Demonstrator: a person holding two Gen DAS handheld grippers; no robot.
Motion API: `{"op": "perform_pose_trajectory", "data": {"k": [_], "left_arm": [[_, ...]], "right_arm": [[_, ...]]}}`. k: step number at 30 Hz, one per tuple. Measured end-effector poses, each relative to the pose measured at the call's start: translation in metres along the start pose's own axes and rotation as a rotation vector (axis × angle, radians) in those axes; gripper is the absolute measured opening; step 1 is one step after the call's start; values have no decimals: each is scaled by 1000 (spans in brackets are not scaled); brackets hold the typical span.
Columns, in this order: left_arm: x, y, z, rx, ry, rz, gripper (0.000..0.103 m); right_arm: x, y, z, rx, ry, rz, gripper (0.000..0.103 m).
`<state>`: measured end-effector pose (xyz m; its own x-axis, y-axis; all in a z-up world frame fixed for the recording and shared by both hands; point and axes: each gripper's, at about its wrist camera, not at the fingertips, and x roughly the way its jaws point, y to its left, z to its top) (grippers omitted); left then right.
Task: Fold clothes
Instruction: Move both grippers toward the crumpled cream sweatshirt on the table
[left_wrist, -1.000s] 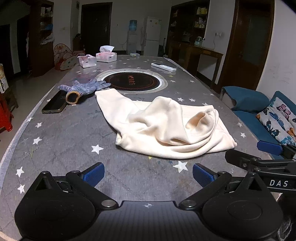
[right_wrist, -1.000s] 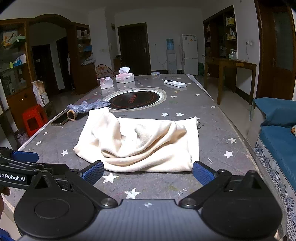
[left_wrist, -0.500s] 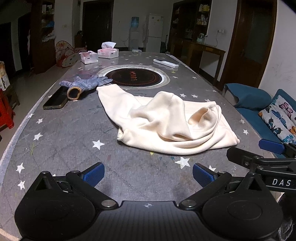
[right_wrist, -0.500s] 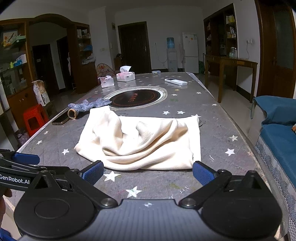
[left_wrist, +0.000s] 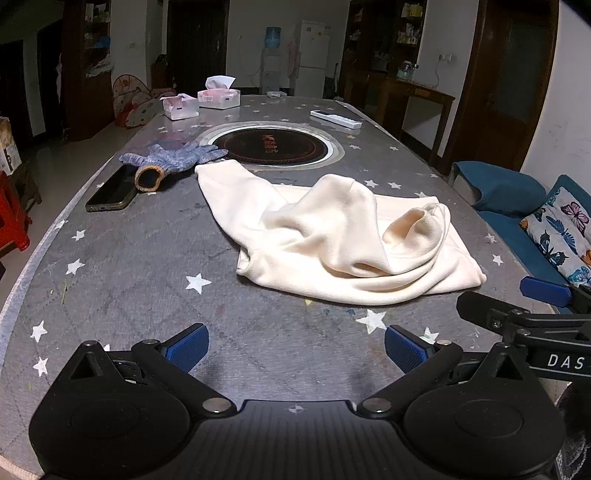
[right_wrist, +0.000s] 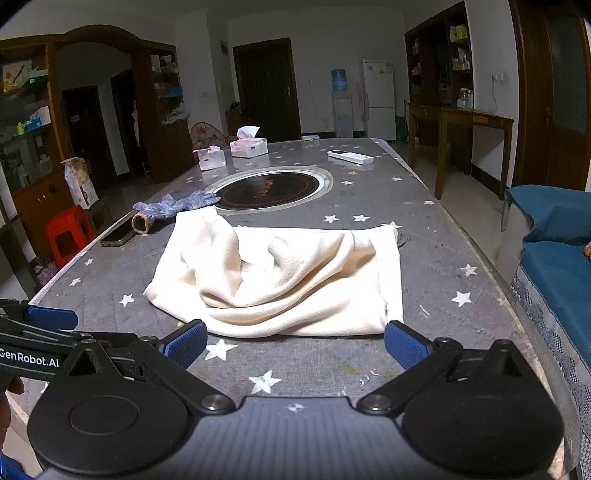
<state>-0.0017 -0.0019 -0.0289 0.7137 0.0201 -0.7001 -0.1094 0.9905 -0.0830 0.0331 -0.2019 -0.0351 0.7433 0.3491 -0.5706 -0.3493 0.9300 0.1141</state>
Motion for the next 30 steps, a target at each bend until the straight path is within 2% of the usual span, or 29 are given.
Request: {"op": "perform_pose_trajectory", "data": {"k": [30], "left_arm": [[23, -1, 13, -4, 47, 4, 103]], "right_arm": [[24, -9, 3, 29, 44, 1, 103]]}}
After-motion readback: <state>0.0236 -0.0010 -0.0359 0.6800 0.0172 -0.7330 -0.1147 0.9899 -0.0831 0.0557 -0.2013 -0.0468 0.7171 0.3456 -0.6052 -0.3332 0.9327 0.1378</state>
